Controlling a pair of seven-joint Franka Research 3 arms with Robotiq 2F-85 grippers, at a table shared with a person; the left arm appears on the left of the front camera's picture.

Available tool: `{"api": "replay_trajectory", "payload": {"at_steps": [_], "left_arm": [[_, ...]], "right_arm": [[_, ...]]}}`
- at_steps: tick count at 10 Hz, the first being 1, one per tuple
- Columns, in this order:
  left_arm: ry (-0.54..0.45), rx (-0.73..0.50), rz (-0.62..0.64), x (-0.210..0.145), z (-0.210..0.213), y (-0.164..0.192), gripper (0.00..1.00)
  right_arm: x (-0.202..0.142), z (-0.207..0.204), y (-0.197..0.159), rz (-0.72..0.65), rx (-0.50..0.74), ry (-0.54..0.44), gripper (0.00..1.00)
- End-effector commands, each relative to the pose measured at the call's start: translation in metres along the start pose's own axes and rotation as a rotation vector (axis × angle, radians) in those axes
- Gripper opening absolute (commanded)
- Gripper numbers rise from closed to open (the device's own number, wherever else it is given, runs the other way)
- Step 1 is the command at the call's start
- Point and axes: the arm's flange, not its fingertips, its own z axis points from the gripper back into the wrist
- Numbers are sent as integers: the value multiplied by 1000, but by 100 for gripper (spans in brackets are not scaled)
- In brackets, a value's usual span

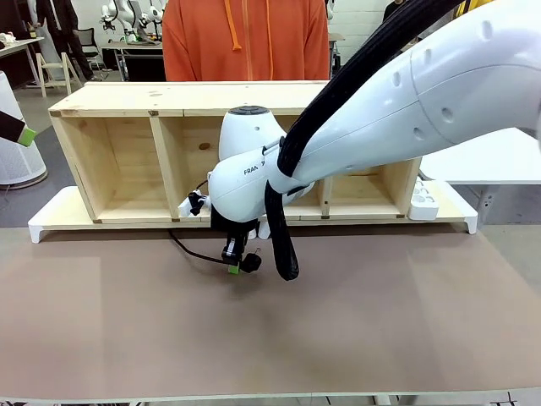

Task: Perform cable management.
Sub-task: Pull the grasped Power Cable to the location of the Power Strip.

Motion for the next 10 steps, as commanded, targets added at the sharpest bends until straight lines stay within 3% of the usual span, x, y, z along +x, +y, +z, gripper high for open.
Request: {"api": "replay_trajectory", "payload": {"at_steps": [1, 10], "left_arm": [[-4, 4, 1, 0, 1, 0, 100], [-4, 4, 1, 0, 1, 0, 100]], "right_arm": [[-21, 16, 26, -35, 14, -3, 16], [-68, 63, 103, -69, -126, -40, 16]]}}
